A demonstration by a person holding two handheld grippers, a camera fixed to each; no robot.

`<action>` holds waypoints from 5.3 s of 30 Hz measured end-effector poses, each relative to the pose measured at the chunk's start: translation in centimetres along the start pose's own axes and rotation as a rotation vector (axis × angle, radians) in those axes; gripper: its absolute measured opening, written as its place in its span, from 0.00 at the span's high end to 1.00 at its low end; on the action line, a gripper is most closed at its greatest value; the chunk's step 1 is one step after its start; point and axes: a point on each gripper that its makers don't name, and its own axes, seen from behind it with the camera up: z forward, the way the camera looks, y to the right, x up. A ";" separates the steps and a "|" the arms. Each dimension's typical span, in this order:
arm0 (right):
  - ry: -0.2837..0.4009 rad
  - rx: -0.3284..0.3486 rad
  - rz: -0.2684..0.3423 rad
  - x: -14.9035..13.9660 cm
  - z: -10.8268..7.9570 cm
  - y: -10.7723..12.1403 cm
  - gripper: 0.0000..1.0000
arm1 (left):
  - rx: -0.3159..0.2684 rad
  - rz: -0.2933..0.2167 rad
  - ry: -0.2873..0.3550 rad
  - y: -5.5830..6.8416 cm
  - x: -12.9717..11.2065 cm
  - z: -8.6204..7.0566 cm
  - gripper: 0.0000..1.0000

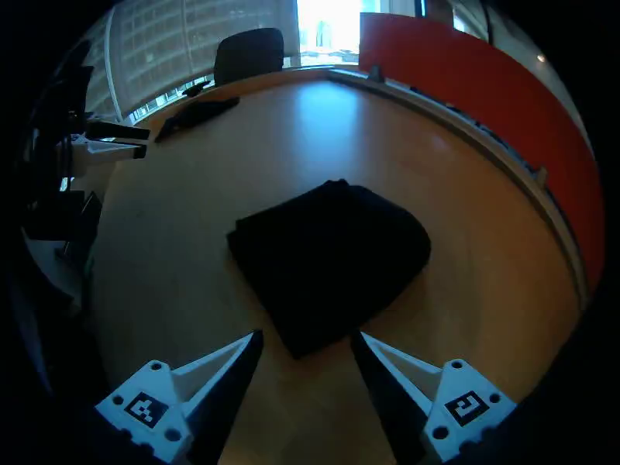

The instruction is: Fold towel

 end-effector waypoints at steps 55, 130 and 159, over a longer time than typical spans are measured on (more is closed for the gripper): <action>0.058 -0.087 0.049 3.0 -1.7 2.0 0.95 | -0.015 -0.005 0.011 0.3 0.0 -0.4 0.07; 0.178 -0.317 0.157 6.8 -25.7 21.7 0.95 | -0.054 0.019 0.068 2.3 5.3 -0.7 0.07; 0.122 -0.434 0.260 -1.1 -32.5 34.0 0.95 | -0.048 0.038 0.055 4.9 6.8 -0.1 0.07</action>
